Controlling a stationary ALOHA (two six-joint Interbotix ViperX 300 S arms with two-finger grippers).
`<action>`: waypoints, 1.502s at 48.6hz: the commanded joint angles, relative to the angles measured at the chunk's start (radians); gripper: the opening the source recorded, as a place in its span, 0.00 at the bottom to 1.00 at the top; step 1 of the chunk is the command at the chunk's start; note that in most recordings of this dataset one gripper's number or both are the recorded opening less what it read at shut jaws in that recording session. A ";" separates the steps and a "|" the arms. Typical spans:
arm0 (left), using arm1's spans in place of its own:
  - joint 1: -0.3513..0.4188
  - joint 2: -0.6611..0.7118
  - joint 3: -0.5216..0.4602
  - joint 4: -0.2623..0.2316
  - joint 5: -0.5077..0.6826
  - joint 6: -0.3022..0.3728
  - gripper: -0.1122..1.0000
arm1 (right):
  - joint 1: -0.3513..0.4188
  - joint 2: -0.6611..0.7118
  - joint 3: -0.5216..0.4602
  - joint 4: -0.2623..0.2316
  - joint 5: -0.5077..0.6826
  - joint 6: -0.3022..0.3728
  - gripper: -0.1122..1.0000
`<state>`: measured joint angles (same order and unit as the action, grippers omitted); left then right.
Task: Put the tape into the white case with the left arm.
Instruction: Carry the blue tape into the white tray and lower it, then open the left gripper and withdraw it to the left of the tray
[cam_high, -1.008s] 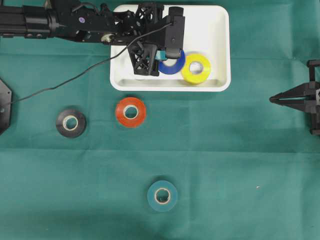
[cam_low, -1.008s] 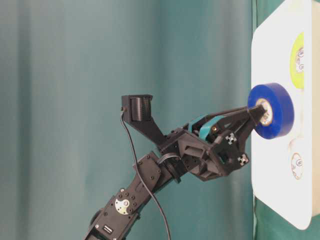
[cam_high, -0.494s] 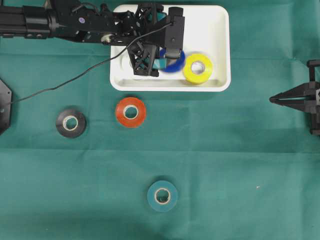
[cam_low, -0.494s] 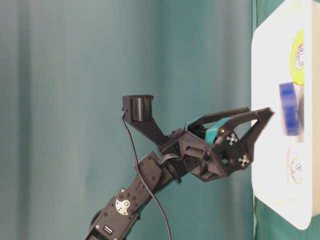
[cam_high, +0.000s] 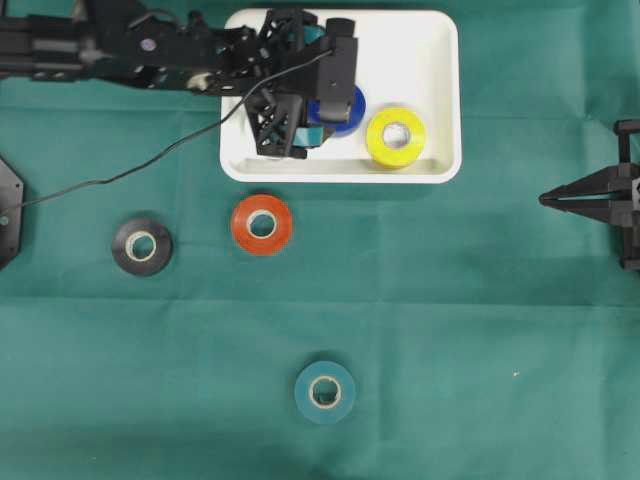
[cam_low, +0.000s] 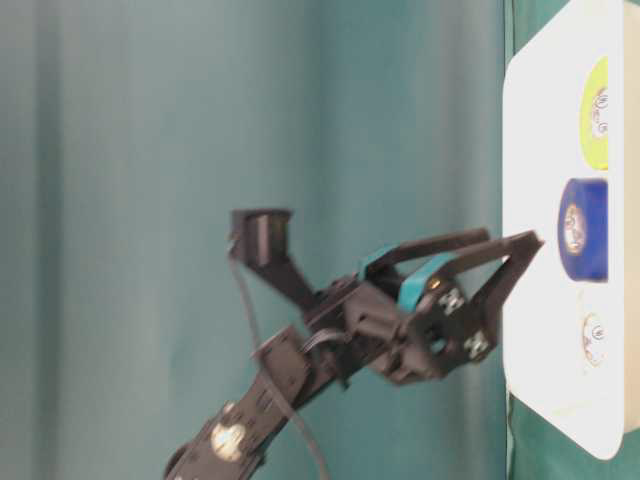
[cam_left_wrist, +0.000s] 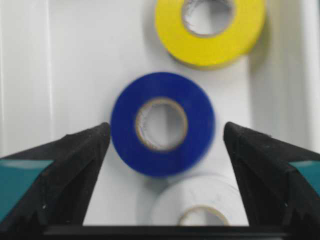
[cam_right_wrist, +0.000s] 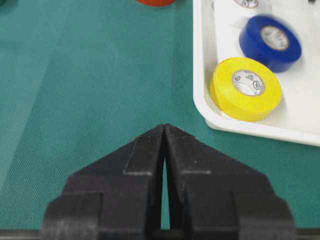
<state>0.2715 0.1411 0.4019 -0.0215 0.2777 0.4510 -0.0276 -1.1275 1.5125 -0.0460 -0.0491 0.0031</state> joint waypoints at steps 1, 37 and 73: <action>-0.020 -0.078 0.014 -0.003 -0.005 -0.006 0.94 | -0.002 0.005 -0.009 -0.003 -0.009 0.002 0.02; -0.173 -0.413 0.337 -0.005 -0.009 -0.202 0.94 | -0.002 0.005 -0.009 -0.003 -0.011 0.002 0.02; -0.241 -0.687 0.583 -0.008 -0.009 -0.262 0.94 | -0.002 0.005 -0.011 -0.003 -0.009 0.002 0.02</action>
<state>0.0399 -0.5154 0.9802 -0.0261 0.2761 0.1902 -0.0291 -1.1305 1.5125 -0.0460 -0.0491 0.0015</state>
